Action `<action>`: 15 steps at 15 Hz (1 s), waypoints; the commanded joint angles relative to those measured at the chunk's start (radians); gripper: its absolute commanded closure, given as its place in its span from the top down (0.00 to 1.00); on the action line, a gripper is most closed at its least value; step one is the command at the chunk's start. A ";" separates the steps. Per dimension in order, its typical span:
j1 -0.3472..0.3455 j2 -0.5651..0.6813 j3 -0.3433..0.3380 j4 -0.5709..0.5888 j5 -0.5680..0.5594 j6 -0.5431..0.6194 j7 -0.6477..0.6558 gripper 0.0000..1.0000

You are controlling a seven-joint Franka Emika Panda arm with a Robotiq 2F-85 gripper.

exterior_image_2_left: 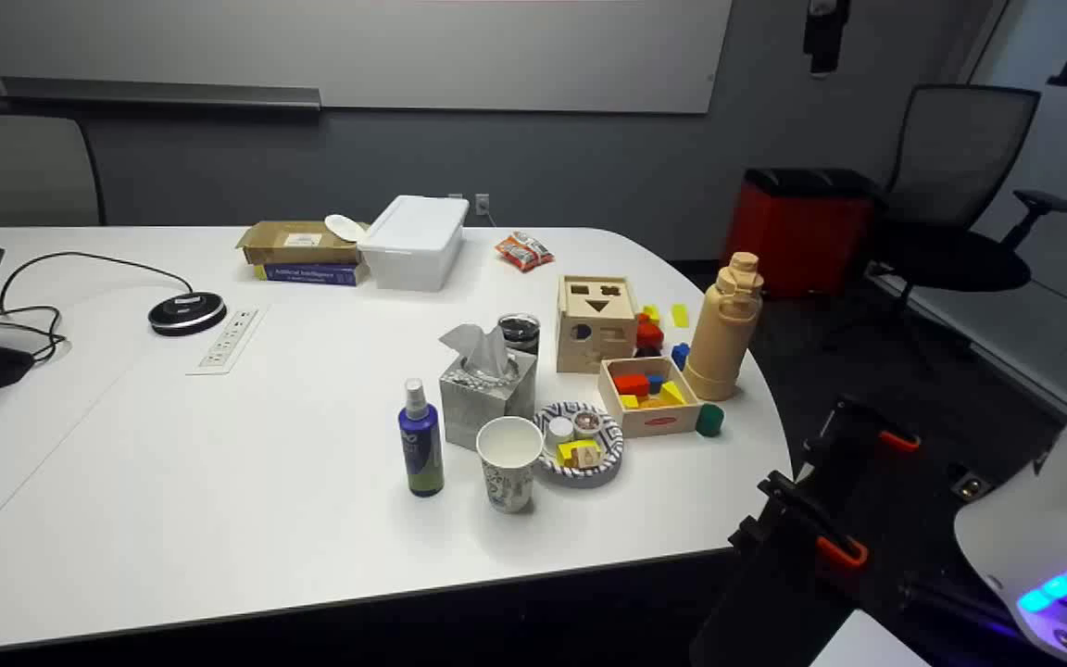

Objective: Pick up the object from the bowl and put it in the box

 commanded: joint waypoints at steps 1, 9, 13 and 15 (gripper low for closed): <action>-0.019 0.002 0.015 0.002 0.006 -0.003 -0.007 1.00; -0.020 0.058 0.055 -0.143 0.018 0.219 0.063 1.00; -0.010 0.175 0.093 -0.304 0.042 0.555 0.136 1.00; -0.009 0.272 0.106 -0.352 0.043 0.720 0.155 1.00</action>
